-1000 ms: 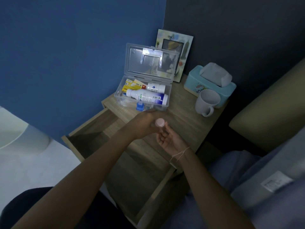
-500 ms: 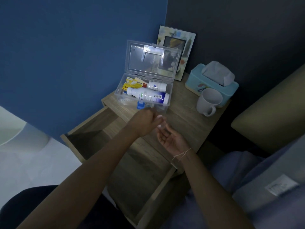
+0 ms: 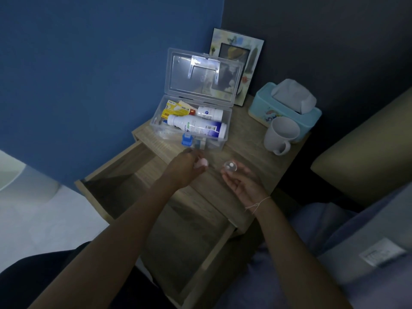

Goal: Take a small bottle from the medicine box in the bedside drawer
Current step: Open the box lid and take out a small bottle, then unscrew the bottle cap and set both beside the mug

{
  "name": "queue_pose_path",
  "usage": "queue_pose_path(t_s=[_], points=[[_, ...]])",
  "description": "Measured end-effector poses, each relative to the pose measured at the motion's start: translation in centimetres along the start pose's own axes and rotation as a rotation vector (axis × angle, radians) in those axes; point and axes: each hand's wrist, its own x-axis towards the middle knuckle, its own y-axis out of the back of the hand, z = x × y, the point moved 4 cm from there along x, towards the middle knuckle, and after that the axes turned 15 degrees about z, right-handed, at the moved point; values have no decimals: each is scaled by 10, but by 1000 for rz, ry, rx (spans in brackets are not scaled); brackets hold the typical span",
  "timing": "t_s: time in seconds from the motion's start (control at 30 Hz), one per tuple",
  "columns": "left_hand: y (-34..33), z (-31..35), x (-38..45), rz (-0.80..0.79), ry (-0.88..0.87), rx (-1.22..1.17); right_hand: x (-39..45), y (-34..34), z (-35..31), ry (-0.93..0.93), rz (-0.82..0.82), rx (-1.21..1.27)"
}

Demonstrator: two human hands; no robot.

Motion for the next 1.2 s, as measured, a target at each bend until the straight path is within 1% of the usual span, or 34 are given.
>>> queue_pose_path(t_s=[0.1, 0.13, 0.2, 0.27, 0.43, 0.57, 0.63, 0.73, 0.83, 1.03, 1.2], points=[[-6, 7, 1, -4, -26, 25, 1, 5, -2, 106, 62, -122], [-8, 9, 1, -6, -30, 22, 1, 8, -3, 157, 106, -201], [-13, 13, 2, -17, -35, 17, 0, 14, -7, 307, 216, -439], [-20, 16, 2, -40, -52, 32, -3, 18, -10, 460, 259, -619], [-37, 20, 0, -59, -56, 48, -7, 26, -5, 764, 343, -787], [-45, 18, -1, -54, -57, 39, -4, 32, 7, 817, 449, -867], [-48, 16, -3, -50, -59, 25, -4, 31, 11, 852, 467, -948], [-53, 12, -5, -44, -49, -15, -4, 28, 12, 955, 482, -1067], [-56, 8, -6, -21, -10, -81, -7, 26, 12, 1029, 510, -1097], [-56, -3, -6, 54, 71, -214, -4, 26, 12, 1074, 483, -1163], [-60, -7, -7, 93, 52, -222, -4, 27, 12, 1104, 483, -1160]])
